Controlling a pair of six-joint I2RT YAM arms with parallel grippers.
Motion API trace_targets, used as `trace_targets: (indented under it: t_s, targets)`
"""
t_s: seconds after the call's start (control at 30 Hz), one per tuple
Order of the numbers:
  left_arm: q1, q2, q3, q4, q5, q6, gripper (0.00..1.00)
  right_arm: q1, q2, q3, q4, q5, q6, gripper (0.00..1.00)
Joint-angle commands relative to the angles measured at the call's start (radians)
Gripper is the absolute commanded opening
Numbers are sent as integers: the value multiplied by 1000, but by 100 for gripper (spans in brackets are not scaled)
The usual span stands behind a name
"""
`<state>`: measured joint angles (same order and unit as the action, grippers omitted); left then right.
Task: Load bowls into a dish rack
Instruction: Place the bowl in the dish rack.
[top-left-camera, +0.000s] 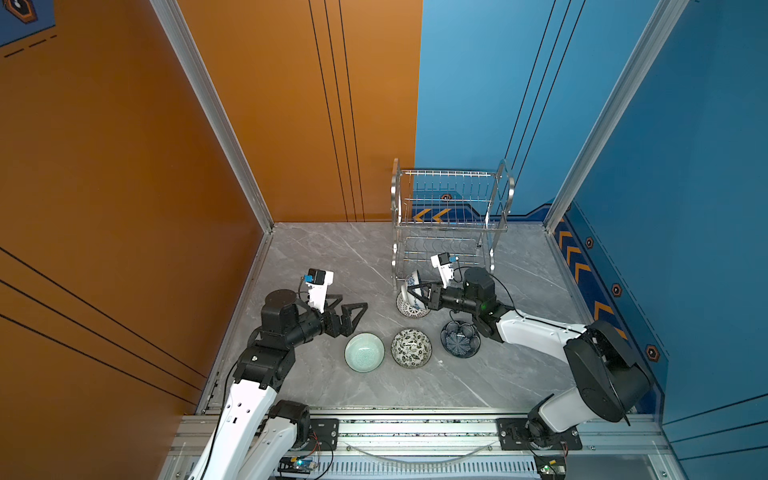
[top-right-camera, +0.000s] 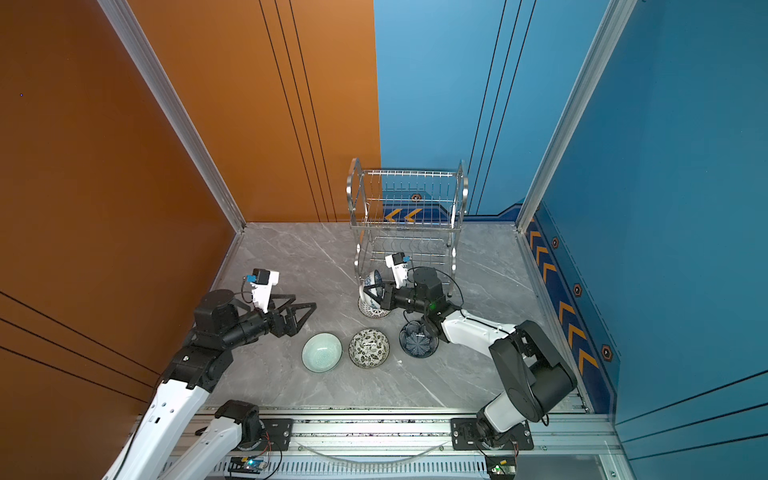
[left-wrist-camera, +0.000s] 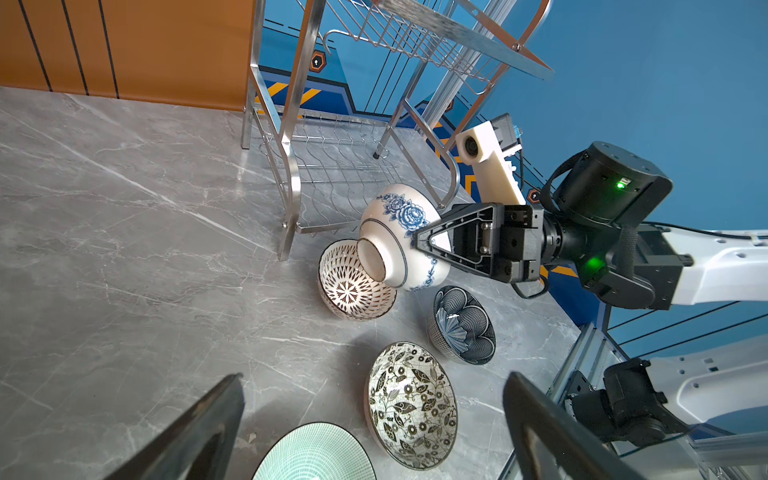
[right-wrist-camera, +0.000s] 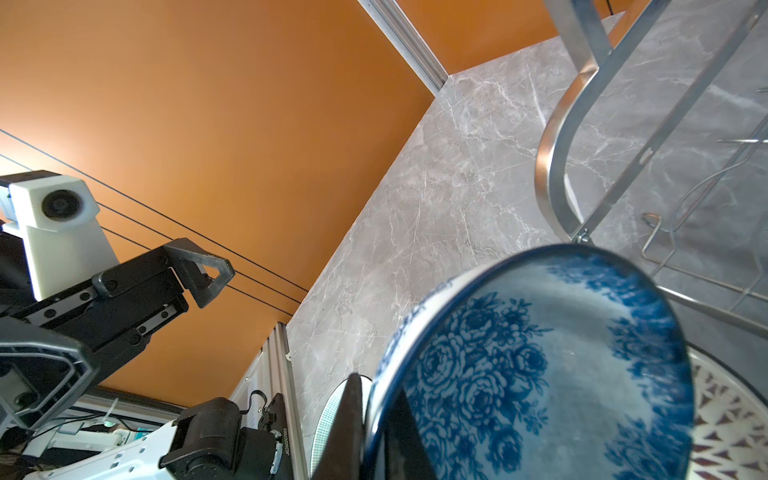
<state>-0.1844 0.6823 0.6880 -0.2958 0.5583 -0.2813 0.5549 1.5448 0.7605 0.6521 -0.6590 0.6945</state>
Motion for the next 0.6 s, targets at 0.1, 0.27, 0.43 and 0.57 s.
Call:
trace_targets:
  t_s: [0.1, 0.27, 0.43, 0.57]
  targets:
    - [-9, -10, -17, 20, 19, -6, 98, -32, 25, 43, 147, -60, 56, 0]
    - [-8, -6, -17, 20, 21, -6, 98, -50, 83, 47, 241, -50, 166, 0]
    - [-8, -6, -17, 20, 18, -6, 98, -67, 144, 59, 403, -20, 381, 0]
    - [-9, -7, -17, 20, 17, -6, 98, -78, 177, 83, 455, -18, 483, 0]
